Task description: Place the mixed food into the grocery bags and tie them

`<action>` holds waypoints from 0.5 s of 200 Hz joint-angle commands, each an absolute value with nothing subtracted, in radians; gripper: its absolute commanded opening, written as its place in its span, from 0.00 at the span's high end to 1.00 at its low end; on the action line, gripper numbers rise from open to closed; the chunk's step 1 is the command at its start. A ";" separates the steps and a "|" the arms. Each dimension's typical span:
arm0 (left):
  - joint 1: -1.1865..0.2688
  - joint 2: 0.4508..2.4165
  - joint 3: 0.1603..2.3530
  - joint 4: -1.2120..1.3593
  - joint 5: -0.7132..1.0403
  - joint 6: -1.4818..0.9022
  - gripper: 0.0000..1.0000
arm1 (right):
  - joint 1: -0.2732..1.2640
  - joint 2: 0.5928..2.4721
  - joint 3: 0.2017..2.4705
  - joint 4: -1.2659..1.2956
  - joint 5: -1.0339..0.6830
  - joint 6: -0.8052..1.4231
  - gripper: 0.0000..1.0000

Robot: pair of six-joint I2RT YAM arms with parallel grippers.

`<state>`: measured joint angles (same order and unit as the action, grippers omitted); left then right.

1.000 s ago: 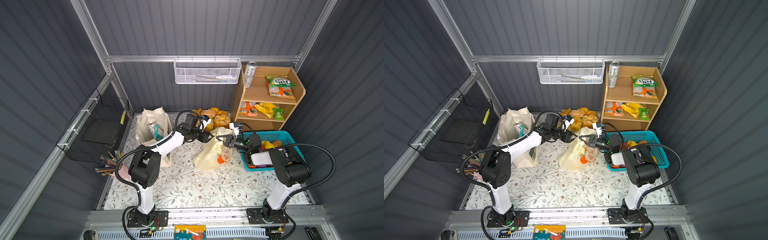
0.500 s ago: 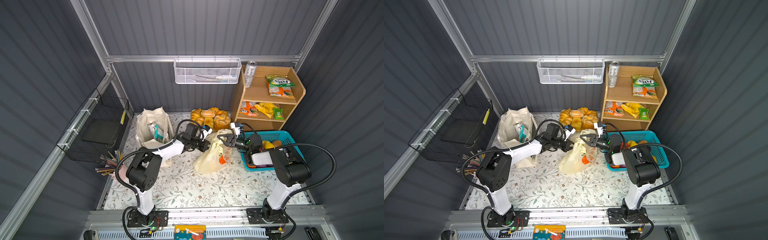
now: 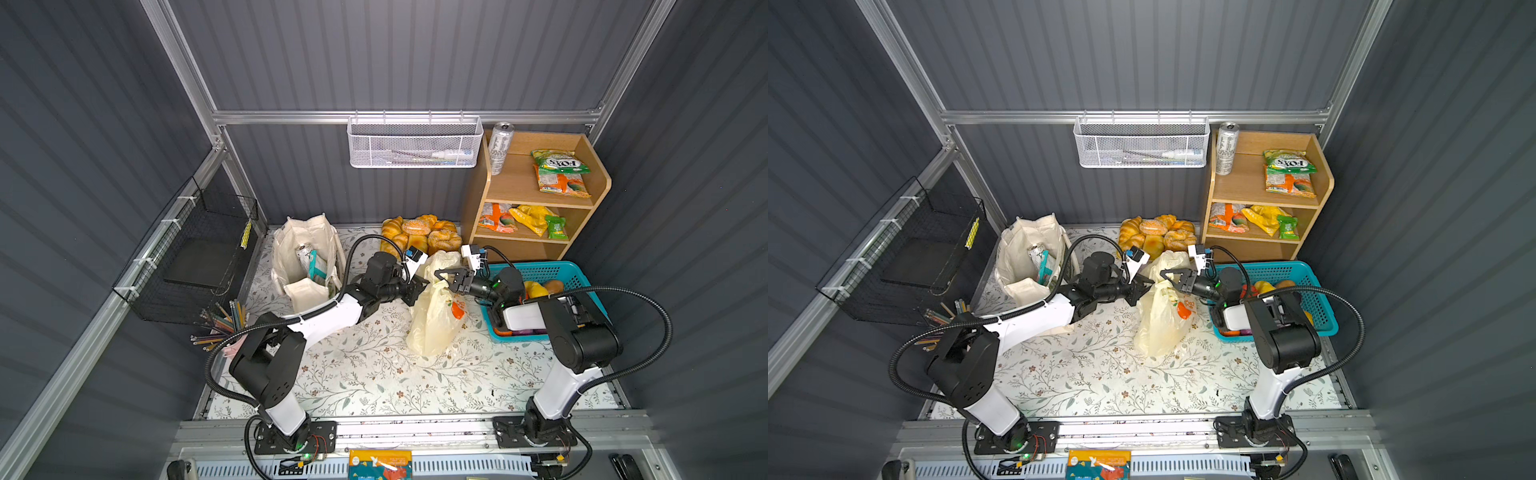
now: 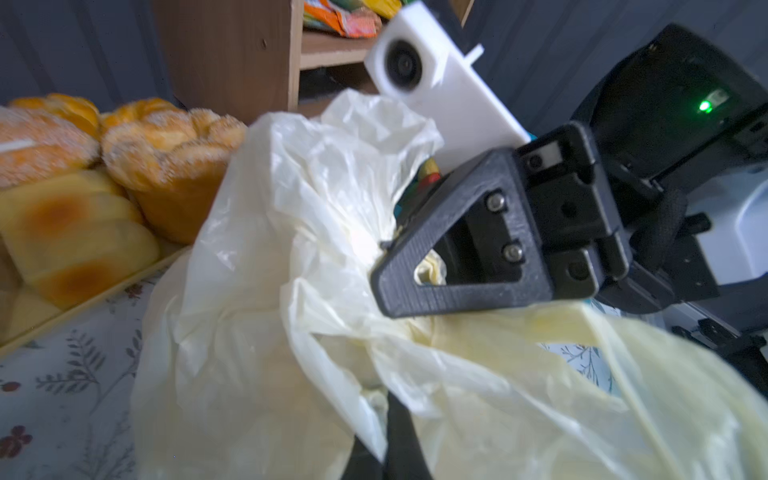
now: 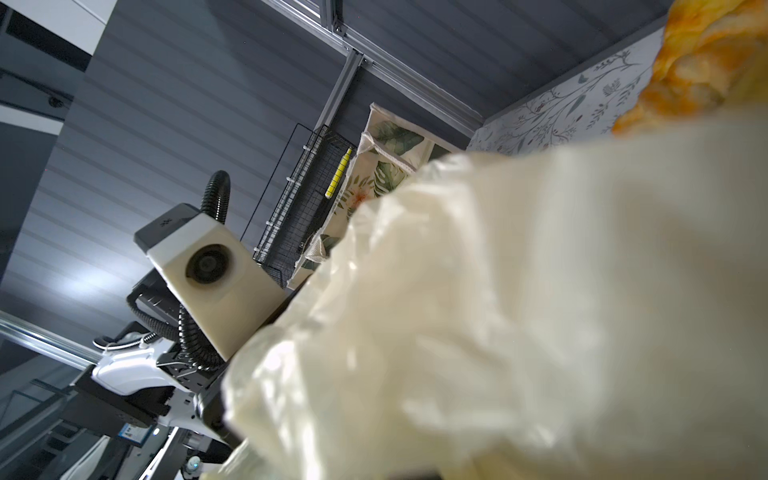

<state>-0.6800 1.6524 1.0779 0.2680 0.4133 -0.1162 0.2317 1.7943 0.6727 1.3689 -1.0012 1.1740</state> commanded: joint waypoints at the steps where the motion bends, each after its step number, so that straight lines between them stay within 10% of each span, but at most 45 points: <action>1: -0.681 1.627 1.078 0.384 0.401 -0.134 1.00 | 0.229 1.798 0.663 1.393 -1.001 1.166 0.92; 100: -0.726 1.732 0.987 0.356 0.464 -0.144 1.00 | 0.229 1.775 0.688 1.410 -1.024 1.166 1.00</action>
<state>-0.7086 1.6810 1.0164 0.3630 0.4641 -0.1318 0.2317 1.7943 0.6735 1.3685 -1.0031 1.1736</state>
